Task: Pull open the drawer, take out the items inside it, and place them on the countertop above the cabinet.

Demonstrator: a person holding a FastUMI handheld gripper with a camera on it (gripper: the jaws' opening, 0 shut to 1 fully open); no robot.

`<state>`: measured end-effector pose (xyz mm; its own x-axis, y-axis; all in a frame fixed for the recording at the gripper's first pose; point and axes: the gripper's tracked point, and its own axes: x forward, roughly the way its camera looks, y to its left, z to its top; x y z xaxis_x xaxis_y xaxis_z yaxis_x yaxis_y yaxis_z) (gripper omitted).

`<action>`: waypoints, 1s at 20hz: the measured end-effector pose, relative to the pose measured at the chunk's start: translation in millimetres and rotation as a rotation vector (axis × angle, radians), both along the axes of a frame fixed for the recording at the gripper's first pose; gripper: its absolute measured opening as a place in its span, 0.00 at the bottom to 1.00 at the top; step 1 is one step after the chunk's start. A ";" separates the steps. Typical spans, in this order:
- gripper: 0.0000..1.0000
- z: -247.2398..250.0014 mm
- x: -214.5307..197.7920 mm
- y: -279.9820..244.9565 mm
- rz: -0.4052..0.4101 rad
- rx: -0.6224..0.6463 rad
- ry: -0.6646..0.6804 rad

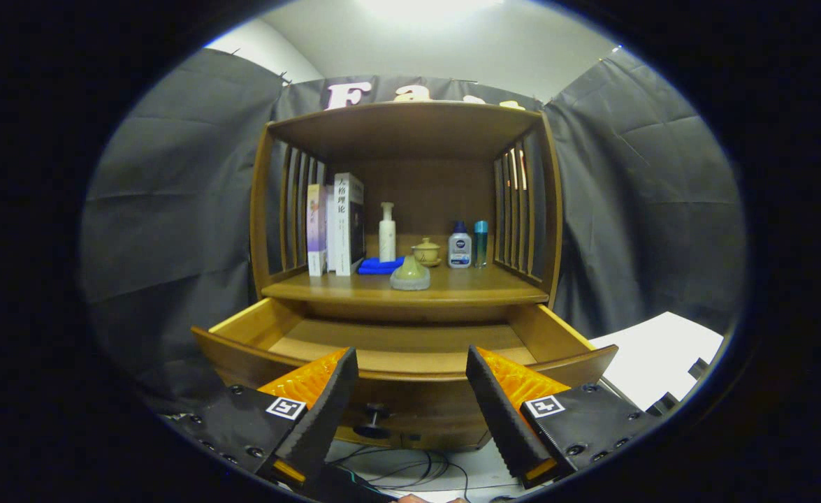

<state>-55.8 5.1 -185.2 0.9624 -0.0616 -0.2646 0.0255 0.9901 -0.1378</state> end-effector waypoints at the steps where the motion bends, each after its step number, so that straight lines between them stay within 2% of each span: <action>1: 0.98 -5.9 -0.8 -0.7 0.000 -0.020 0.012; 8: 1.00 -29.8 2.6 2.2 -0.008 -0.044 0.051; 18: 1.00 -69.4 13.4 9.8 -0.010 0.029 0.138; 20: 1.00 -73.0 13.2 12.7 -0.004 0.001 0.138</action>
